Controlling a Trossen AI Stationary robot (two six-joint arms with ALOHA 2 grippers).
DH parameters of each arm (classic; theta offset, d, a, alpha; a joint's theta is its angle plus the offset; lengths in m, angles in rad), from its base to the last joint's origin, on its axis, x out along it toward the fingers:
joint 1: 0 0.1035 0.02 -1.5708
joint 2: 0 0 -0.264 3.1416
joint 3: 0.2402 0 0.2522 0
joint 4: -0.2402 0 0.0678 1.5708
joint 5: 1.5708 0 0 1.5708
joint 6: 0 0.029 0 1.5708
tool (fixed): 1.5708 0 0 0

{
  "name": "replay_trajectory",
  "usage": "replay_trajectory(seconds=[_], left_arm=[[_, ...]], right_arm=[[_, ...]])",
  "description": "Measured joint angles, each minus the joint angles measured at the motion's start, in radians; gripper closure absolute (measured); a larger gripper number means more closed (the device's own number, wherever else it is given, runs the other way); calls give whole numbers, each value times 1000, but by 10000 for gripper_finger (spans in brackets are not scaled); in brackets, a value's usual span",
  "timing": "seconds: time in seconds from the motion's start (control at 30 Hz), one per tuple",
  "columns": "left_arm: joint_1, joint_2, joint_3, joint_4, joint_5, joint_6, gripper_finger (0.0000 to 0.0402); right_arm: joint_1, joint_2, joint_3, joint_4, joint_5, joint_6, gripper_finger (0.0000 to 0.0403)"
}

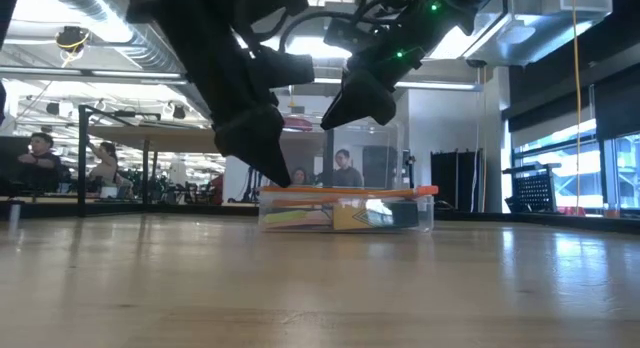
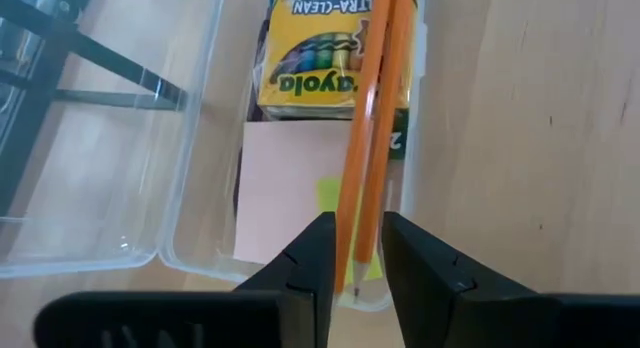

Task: Pack school essentials
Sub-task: Put the orange pencil into the supply box

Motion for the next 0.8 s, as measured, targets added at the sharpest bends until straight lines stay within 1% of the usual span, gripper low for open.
replay_trajectory(seconds=[0.4, 0.53, 0.67, 0.8], left_arm=[[44, 0, 0, 15, 1, 72, 324], [49, 0, 0, 51, 49, 121, 324], [50, 0, 0, 79, 54, 179, 324], [66, 0, 0, 81, 54, 184, 324]], right_arm=[[0, 0, 0, 4, 0, 3, 313], [0, 0, 0, 6, -1, 3, 313], [0, 0, 0, 7, -2, 3, 313], [0, 0, 0, 7, -1, 3, 313]])
